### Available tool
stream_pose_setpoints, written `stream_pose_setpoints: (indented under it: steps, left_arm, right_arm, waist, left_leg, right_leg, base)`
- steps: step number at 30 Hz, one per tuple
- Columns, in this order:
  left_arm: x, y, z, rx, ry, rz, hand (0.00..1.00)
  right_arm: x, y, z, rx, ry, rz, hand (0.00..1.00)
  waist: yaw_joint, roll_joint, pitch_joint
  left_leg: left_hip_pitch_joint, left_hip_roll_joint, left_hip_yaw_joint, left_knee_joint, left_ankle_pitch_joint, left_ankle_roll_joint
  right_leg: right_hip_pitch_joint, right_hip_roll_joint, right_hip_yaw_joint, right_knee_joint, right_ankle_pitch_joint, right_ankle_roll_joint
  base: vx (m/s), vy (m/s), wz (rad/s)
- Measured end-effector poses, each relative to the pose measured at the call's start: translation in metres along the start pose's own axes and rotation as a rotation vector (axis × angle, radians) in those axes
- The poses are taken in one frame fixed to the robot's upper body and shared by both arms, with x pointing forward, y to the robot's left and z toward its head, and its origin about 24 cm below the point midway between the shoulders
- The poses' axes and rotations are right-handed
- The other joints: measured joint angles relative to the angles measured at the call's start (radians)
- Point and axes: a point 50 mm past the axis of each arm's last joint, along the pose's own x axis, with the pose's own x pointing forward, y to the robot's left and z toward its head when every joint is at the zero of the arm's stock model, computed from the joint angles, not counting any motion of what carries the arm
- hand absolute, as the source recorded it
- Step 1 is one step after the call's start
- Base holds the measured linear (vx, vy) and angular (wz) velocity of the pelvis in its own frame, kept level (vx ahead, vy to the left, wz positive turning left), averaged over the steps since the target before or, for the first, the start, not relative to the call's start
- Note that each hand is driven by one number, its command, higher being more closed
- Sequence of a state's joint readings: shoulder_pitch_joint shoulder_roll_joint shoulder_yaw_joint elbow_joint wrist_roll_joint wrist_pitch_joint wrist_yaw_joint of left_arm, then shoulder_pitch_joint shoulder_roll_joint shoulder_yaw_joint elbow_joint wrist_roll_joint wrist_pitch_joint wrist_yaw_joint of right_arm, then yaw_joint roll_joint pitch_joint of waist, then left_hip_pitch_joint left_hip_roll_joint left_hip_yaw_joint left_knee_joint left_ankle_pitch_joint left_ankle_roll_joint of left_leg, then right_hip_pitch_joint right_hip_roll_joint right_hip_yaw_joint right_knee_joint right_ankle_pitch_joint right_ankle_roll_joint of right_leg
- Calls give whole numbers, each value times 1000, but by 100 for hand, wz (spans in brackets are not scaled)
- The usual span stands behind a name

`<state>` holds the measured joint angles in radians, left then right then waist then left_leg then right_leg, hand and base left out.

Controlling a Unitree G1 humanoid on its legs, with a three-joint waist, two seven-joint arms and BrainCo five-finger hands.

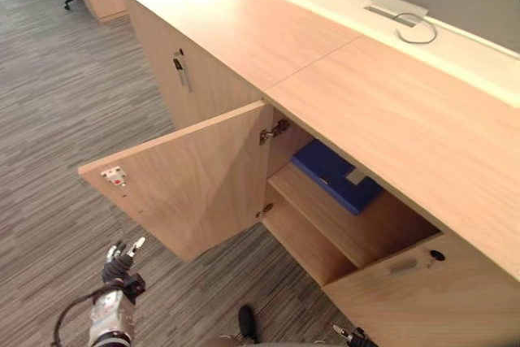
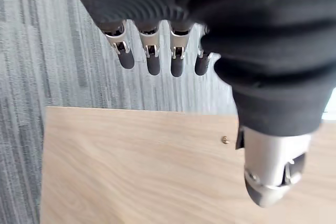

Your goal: Walk over to the cabinet, pick up the folder, carry it to the office cabinet, place the folder inside the office cabinet, then close the office cabinet door

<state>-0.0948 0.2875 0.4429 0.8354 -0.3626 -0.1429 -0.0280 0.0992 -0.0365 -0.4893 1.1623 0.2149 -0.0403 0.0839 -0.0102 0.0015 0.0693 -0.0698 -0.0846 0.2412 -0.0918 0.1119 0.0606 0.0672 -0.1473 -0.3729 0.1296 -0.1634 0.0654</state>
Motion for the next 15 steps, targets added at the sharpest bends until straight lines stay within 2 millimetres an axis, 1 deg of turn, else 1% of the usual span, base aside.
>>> stream_pose_setpoints:
  steps: [2,5,7,10,11,12,15]
  left_arm:
    - [1,3,2,-26,-8,20,0]
    - [0,19,0,-36,22,79,0]
    - [0,36,0,-4,52,128,0]
    - [1,54,9,84,64,171,0]
    - [3,61,19,129,54,186,0]
    - [4,62,22,139,50,187,0]
    - [16,65,63,254,-32,194,0]
  right_arm:
    - [-1,-3,-4,34,12,-11,0]
    - [-2,-8,-8,35,28,-26,0]
    - [-2,-9,-9,64,25,-32,0]
    - [-3,-9,-10,71,26,-31,0]
    - [-2,-7,-9,70,24,-20,0]
    - [-2,-7,-9,70,23,-18,0]
    - [-2,-6,-9,66,24,-10,0]
  waist:
    - [0,1,0]
    - [8,-1,-6]
    - [13,-1,-7]
    - [28,-3,-8]
    - [38,-2,-8]
    - [41,-2,-8]
    - [52,-2,-8]
  left_leg:
    - [2,6,1,-1,5,-6]
    - [12,27,17,-2,6,-8]
    - [25,38,26,-2,3,-14]
    - [46,46,40,-2,-4,-25]
    - [54,50,49,-2,-9,-31]
    - [55,51,49,-2,-10,-32]
    - [67,62,52,-1,-16,-42]
  right_leg:
    - [16,12,10,-27,0,0]
    - [23,31,23,-40,-4,-6]
    - [38,43,31,-52,-9,-15]
    - [58,51,49,-61,-13,-24]
    - [64,55,60,-64,-16,-29]
    - [64,56,61,-64,-16,-29]
    - [73,67,80,-63,-15,-31]
  base:
    - [-33,-138,-2]
    - [-21,-135,-15]
    - [28,-166,-16]
    - [50,-95,-17]
    - [65,-88,-20]
    - [59,-75,-14]
    - [66,-80,-2]
